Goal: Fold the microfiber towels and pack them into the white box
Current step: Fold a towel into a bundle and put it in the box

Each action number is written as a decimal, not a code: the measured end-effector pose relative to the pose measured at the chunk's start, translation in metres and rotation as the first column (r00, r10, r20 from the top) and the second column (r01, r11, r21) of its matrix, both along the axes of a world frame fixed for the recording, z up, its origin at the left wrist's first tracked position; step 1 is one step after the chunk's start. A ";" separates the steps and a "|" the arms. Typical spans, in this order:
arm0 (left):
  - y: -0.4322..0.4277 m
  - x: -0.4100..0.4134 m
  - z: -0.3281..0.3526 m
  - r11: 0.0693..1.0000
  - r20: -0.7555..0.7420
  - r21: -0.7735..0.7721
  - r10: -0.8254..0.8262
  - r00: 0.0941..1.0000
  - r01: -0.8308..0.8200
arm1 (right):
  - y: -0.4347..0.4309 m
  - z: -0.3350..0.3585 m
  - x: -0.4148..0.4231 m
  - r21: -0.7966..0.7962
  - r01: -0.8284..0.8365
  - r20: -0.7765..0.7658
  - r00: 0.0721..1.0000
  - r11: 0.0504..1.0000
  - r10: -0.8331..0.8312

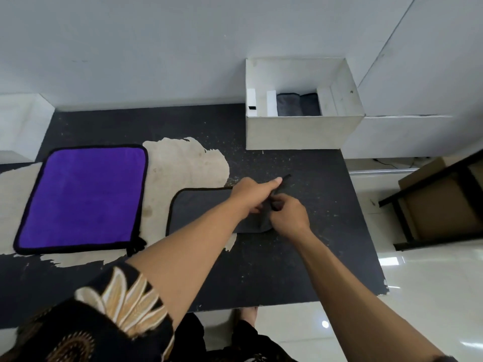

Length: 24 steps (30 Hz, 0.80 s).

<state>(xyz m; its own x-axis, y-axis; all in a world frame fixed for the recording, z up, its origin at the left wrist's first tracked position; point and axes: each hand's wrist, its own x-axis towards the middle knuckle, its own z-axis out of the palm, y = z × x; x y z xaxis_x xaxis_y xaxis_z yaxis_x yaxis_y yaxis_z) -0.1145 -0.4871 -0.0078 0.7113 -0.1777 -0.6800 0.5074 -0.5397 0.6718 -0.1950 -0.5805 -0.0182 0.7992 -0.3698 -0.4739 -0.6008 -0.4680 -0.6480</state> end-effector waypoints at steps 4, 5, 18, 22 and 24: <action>-0.007 0.009 0.003 0.989 -0.178 -0.016 0.143 0.974 -0.148 | 0.013 -0.001 -0.006 -0.054 -0.089 0.133 0.986 0.995 0.096; -0.005 0.011 0.000 0.989 -0.179 0.017 0.146 0.973 -0.146 | 0.017 -0.001 -0.007 -0.065 -0.097 0.153 0.982 0.993 0.106; 0.127 0.040 -0.011 0.930 0.236 0.367 -0.111 0.965 0.018 | 0.116 -0.006 0.010 -0.105 -0.267 0.306 0.908 0.958 0.287; 0.167 0.043 -0.019 0.932 0.250 0.361 -0.069 0.966 -0.026 | 0.151 -0.014 0.015 -0.102 -0.366 0.295 0.877 0.925 0.380; 0.182 0.043 -0.025 0.940 0.239 0.338 -0.040 0.970 -0.045 | 0.163 -0.019 0.017 -0.110 -0.397 0.271 0.870 0.911 0.412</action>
